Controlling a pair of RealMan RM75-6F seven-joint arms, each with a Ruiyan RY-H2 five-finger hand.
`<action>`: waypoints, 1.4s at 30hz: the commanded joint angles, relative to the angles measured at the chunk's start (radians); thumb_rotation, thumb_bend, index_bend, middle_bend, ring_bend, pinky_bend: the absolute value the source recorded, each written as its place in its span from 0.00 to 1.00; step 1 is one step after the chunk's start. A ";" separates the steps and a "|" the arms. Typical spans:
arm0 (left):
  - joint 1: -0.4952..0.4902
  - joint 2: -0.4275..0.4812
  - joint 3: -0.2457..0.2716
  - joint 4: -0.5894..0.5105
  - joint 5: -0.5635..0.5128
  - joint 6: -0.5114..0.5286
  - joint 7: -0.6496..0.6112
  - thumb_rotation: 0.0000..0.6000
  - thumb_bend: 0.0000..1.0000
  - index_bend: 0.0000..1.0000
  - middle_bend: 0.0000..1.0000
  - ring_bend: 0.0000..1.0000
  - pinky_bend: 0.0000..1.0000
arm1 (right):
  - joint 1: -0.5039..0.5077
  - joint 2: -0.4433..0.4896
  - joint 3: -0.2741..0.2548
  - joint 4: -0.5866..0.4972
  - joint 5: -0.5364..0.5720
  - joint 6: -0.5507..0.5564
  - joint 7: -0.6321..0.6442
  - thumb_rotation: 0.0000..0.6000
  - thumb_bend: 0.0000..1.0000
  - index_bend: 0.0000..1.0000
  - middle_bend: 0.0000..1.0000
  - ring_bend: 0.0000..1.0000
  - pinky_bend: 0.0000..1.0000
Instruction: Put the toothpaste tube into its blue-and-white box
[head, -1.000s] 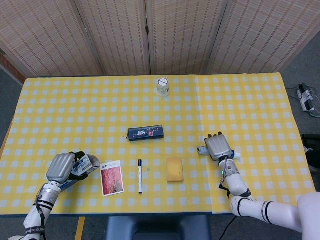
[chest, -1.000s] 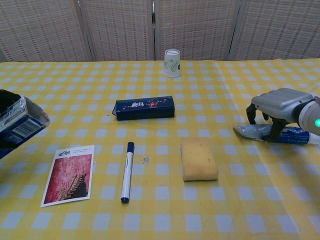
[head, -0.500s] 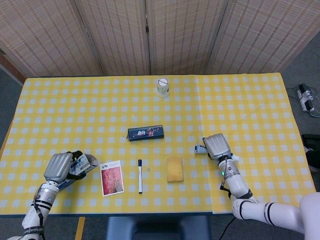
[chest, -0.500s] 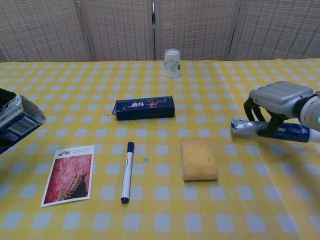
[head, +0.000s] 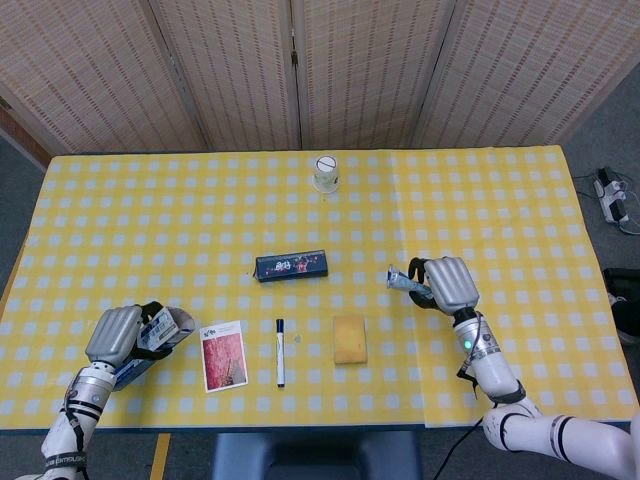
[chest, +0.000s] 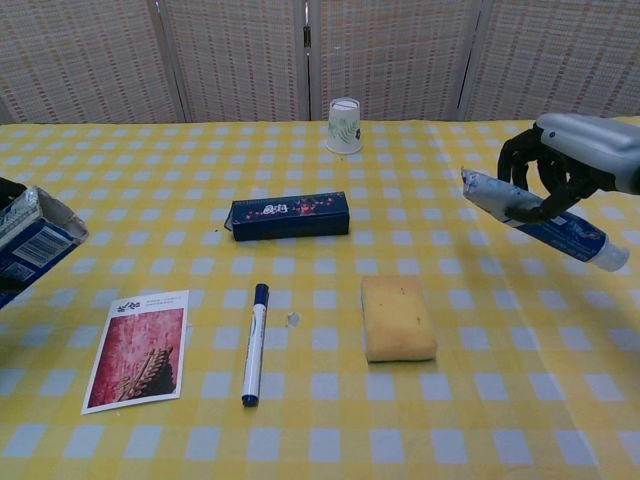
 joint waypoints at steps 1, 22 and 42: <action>-0.020 0.013 -0.009 -0.032 -0.040 -0.039 0.006 1.00 0.15 0.49 0.57 0.50 0.64 | -0.066 -0.040 0.045 0.065 -0.186 0.115 0.375 1.00 0.34 0.79 0.62 0.70 0.56; -0.174 -0.020 -0.127 -0.193 -0.296 -0.174 -0.039 1.00 0.15 0.50 0.57 0.51 0.64 | -0.050 -0.147 0.203 -0.194 -0.380 0.327 0.928 1.00 0.34 0.79 0.61 0.69 0.56; -0.290 -0.105 -0.145 -0.316 -0.338 -0.170 -0.030 1.00 0.15 0.50 0.57 0.54 0.66 | -0.015 -0.163 0.247 -0.223 -0.296 0.232 1.029 1.00 0.34 0.79 0.61 0.69 0.56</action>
